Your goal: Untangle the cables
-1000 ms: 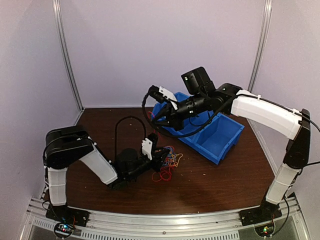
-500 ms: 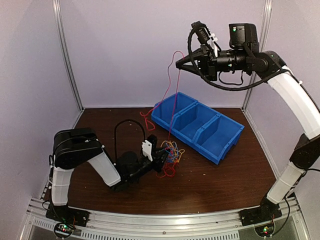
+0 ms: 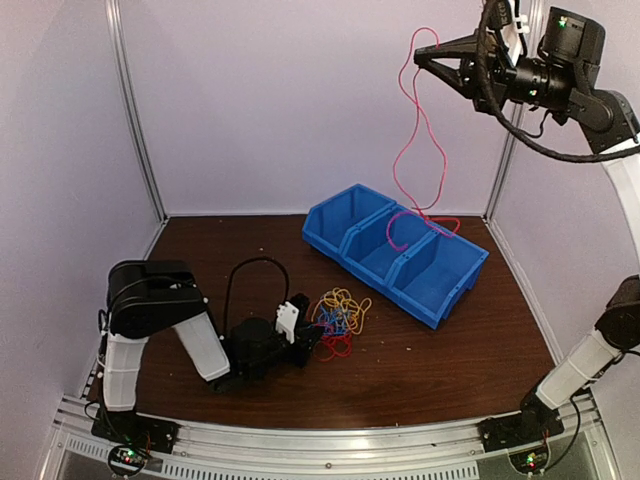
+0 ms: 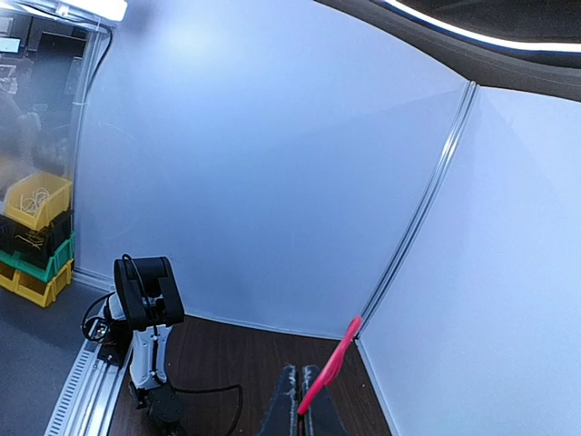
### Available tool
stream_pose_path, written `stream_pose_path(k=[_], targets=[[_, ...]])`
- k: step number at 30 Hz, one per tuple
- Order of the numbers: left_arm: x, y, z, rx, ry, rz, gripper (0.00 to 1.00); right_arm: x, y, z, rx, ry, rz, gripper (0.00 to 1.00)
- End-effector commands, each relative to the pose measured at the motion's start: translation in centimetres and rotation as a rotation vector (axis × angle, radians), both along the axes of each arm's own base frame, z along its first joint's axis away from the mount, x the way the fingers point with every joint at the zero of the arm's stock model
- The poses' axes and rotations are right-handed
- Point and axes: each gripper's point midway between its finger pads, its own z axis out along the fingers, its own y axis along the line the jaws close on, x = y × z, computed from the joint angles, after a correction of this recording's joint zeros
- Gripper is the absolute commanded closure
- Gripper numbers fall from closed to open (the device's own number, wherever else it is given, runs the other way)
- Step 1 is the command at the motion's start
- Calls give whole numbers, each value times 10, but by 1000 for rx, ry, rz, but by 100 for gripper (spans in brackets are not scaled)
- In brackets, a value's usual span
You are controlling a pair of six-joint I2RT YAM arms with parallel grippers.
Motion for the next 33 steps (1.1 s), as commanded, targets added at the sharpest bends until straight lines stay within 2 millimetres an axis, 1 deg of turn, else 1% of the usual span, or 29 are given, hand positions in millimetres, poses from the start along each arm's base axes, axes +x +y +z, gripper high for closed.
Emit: stream_pose_path(k=[1,4,9,10,11,14,17,18,19,20,23,26,28,33], targets=[[-6,24,18,-29,-6,41,82,2,-8,3,9,-23,-29,100],[-12,35,35,-58,-14,46,79,12,-6,-13,-13,10,-54,100],[-17,43,68,-92,-27,49,61,32,-6,-51,-74,55,-131,100],[-17,45,73,-90,-26,51,58,35,-6,-59,-87,62,-145,100],[-18,45,82,-98,-33,48,55,40,-6,-69,-103,74,-162,100],[-21,44,97,-93,-38,28,50,49,-9,-91,-135,93,-206,100],[-21,42,103,-57,-23,23,47,60,-13,-113,-167,115,-252,100],[-22,43,101,-36,-12,24,46,65,-16,-120,-174,123,-271,100],[-22,45,103,-29,-12,26,45,70,-18,-132,-184,143,-286,100],[-22,46,105,-25,-12,30,44,72,-22,-134,-183,144,-299,100],[-22,52,109,-15,-11,45,43,82,-33,-155,-208,168,-348,100],[-22,59,112,-14,-12,66,42,89,-49,-166,-219,178,-404,100],[-22,64,114,-11,-13,80,42,95,-62,-176,-229,189,-453,100],[-20,75,115,11,-21,123,43,109,-98,-211,-263,240,-568,100]])
